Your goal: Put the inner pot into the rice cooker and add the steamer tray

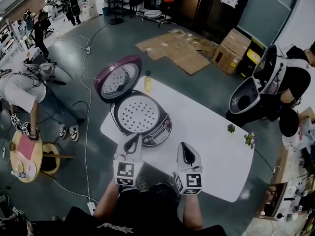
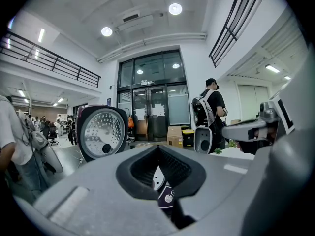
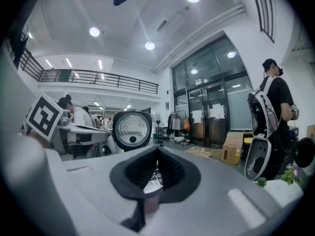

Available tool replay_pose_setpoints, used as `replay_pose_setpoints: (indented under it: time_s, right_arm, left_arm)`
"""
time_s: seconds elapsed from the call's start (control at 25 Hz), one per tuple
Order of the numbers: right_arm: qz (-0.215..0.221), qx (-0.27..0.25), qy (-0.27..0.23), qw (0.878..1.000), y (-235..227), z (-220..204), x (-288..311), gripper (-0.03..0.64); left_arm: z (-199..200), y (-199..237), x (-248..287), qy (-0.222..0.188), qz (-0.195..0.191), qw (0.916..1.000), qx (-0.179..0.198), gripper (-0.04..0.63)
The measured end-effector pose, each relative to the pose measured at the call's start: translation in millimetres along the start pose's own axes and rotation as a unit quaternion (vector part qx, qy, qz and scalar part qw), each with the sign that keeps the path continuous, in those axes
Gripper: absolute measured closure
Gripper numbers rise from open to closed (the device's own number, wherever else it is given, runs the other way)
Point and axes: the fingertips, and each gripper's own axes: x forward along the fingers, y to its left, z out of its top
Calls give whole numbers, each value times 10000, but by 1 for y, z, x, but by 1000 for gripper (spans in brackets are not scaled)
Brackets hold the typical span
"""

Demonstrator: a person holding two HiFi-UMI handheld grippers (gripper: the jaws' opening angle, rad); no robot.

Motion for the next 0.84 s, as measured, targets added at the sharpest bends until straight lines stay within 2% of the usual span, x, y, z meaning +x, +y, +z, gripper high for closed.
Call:
replay_pose_setpoints:
  time_s: [0.84]
  right_arm:
    - [68,23,70,10000,-1,-1,2,611]
  left_arm:
    - [0,-4,-1,14,27,10000,1,584]
